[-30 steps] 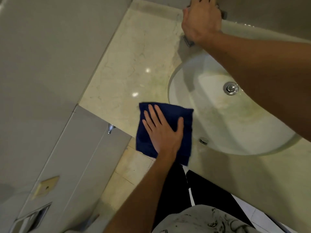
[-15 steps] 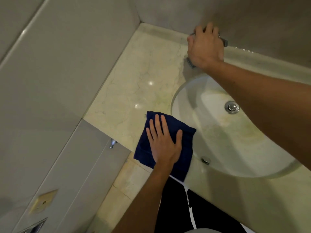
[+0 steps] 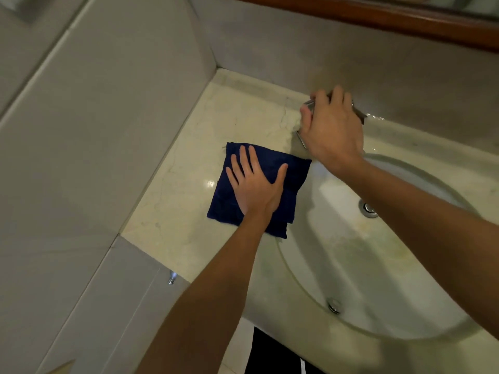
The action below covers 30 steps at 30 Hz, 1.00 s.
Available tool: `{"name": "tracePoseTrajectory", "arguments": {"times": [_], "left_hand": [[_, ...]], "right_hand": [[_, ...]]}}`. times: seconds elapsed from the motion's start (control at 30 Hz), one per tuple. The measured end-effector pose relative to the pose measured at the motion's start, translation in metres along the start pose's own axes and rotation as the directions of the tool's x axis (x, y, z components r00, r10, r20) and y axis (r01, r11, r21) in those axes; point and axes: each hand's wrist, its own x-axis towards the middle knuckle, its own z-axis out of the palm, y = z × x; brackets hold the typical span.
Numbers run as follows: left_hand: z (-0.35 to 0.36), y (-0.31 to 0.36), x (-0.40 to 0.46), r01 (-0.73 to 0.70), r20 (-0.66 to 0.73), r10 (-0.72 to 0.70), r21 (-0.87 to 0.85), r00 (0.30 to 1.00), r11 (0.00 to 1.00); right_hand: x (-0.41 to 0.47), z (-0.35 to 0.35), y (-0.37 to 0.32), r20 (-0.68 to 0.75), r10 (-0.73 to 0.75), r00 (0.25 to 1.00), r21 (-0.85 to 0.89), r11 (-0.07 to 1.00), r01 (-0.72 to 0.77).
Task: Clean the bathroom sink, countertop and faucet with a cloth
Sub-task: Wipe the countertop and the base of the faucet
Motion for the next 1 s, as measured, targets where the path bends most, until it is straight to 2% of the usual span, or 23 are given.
{"name": "tracePoseTrajectory", "arguments": {"times": [0.63,0.8,1.0], "left_hand": [[0.001,0.065,0.152,-0.077,0.008,0.077,-0.065,0.997,0.995],[0.008,0.086,0.164,-0.138,0.006,0.139,-0.052,0.990,0.989],[0.008,0.076,0.166,-0.186,-0.015,0.185,-0.085,0.983,0.979]], "right_hand": [[-0.003,-0.005,-0.002,0.003,0.056,0.998,-0.003,0.998,-0.056],[-0.003,-0.003,-0.001,0.010,0.063,0.998,-0.027,0.998,-0.062],[-0.002,-0.004,0.001,0.032,0.047,0.998,-0.026,0.999,-0.046]]}}
